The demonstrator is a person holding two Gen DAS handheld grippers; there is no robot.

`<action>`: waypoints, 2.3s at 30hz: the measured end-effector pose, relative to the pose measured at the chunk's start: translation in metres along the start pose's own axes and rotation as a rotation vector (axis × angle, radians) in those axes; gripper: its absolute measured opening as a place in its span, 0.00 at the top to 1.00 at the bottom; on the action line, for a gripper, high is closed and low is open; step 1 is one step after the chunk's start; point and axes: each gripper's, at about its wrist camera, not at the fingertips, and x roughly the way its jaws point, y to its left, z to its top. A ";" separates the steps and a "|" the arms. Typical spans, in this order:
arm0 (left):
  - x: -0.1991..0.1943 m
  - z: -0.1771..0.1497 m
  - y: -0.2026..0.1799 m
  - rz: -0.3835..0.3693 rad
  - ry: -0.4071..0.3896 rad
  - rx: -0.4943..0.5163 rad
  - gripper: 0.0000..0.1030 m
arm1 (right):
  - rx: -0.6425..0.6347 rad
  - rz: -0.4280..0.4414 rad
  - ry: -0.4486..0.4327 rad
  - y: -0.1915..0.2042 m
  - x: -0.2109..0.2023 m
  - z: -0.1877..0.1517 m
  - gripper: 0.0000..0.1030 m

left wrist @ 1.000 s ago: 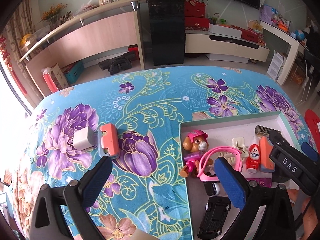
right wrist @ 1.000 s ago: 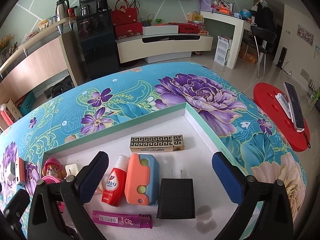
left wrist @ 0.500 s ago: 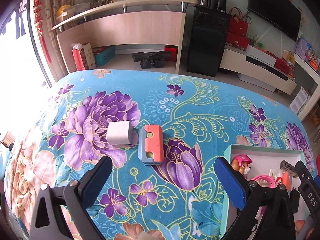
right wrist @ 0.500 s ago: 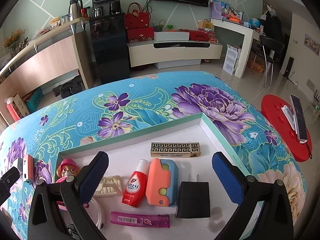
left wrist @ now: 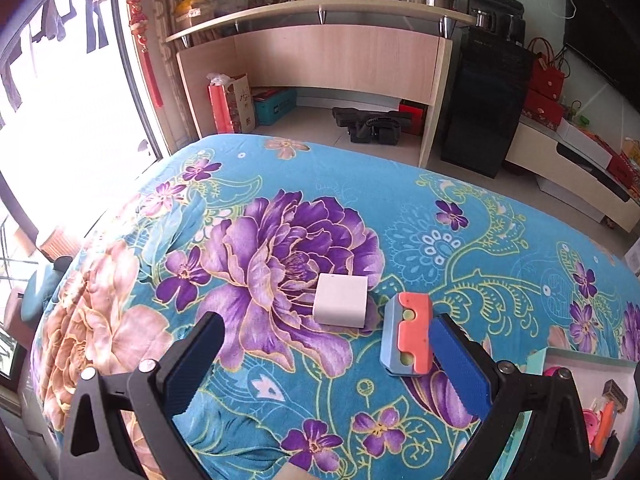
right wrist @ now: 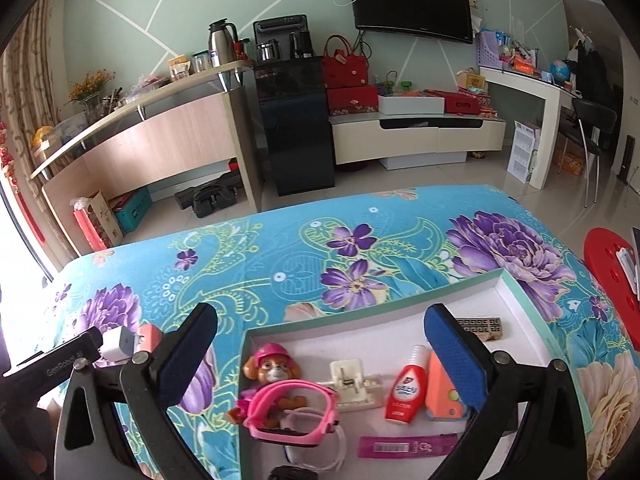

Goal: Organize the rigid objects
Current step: 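Withdraw both open tools toward the white charger block and last orange piece, then grasp the white charger block with the left tool while the right tool grasps the orange piece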

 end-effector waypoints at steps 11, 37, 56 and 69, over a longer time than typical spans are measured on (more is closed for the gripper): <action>0.015 -0.001 0.022 0.025 0.029 -0.008 0.00 | -0.091 0.109 0.005 0.053 0.003 -0.007 0.00; 0.050 -0.002 0.083 -0.127 0.079 -0.137 0.00 | -0.272 0.156 0.129 0.118 0.034 -0.035 0.00; 0.073 0.003 0.067 -0.199 0.062 -0.051 0.00 | -0.345 0.190 0.278 0.156 0.106 -0.062 0.01; 0.085 0.000 0.044 -0.254 0.087 -0.012 0.00 | -0.367 0.183 0.292 0.164 0.129 -0.066 0.15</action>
